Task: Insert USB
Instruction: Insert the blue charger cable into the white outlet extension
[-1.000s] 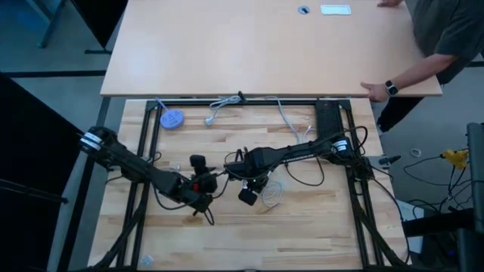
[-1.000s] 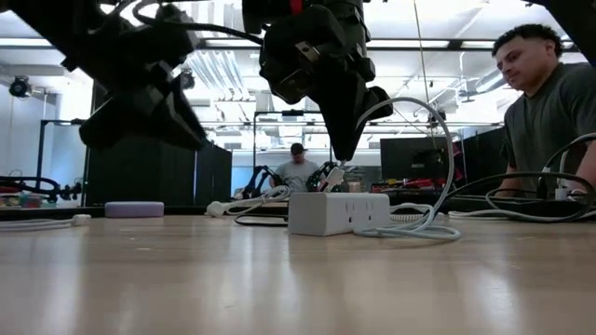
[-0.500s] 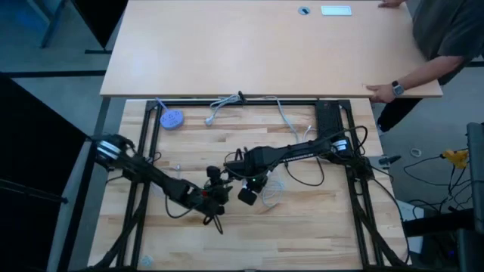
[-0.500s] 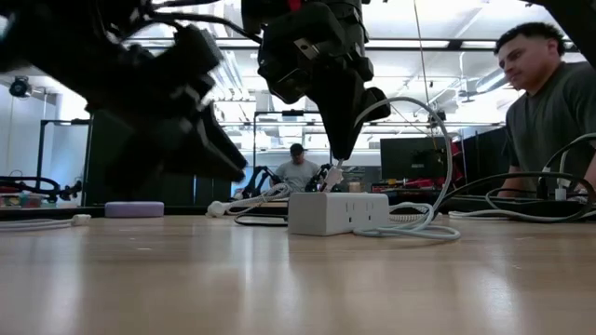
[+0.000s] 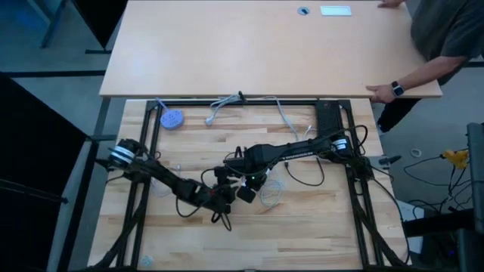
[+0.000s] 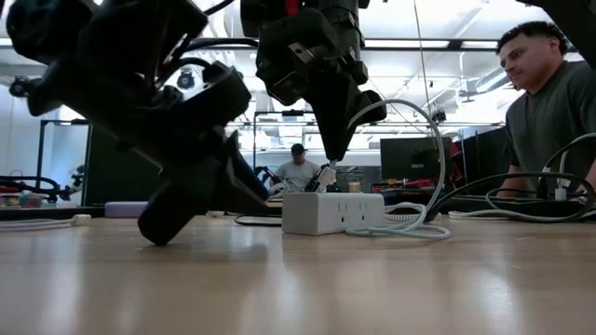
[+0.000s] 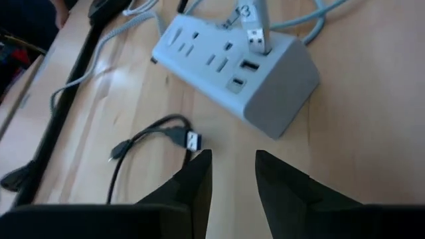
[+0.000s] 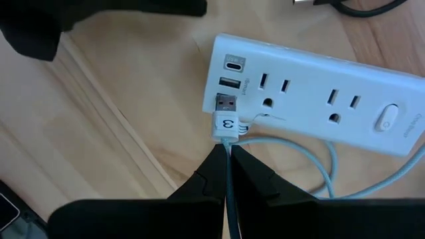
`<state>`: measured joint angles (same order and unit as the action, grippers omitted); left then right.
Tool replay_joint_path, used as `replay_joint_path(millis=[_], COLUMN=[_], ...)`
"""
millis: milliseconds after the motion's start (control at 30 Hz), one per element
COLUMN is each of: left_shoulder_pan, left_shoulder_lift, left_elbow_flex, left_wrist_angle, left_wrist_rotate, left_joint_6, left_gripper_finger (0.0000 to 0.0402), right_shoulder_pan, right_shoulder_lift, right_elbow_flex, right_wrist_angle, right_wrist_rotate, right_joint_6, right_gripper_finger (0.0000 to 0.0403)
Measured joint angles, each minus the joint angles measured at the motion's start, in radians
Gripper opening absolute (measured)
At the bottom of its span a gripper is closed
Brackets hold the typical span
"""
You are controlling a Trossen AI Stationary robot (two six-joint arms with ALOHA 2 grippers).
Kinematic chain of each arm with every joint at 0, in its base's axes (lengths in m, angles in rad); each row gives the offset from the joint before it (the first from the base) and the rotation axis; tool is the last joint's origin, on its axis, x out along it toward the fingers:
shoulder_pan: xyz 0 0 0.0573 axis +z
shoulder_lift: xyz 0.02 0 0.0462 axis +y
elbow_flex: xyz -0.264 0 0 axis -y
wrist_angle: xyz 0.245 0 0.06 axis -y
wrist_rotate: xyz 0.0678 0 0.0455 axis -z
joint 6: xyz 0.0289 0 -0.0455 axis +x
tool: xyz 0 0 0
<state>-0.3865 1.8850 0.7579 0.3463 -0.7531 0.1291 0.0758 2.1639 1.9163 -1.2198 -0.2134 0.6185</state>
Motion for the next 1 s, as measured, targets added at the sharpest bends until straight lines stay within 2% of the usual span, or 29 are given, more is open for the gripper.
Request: replay_joint_path(millis=[200,433,1000], left_shoulder_pan=[0.017,0.025,0.036], left_shoulder_lift=[0.013,0.013,0.013], left_elbow_flex=[-0.001,0.0,0.0], left_wrist_angle=[0.073,0.067,0.083], left_wrist_rotate=[0.029,0.063,0.106], left_joint_6=[0.043,0.046,0.053], left_gripper_finger=[0.0092,0.0007,0.0], right_shoulder_pan=[-0.003,-0.005,-0.016], right_shoulder_lift=[0.0,0.0,0.0], right_elbow_flex=[0.0,0.0,0.0], right_wrist_angle=[0.002,0.002,0.004], right_wrist_rotate=[-0.003,-0.004,-0.009], right_joint_6=[0.0,0.0,-0.007], right_gripper_finger=[0.0,0.0,0.0])
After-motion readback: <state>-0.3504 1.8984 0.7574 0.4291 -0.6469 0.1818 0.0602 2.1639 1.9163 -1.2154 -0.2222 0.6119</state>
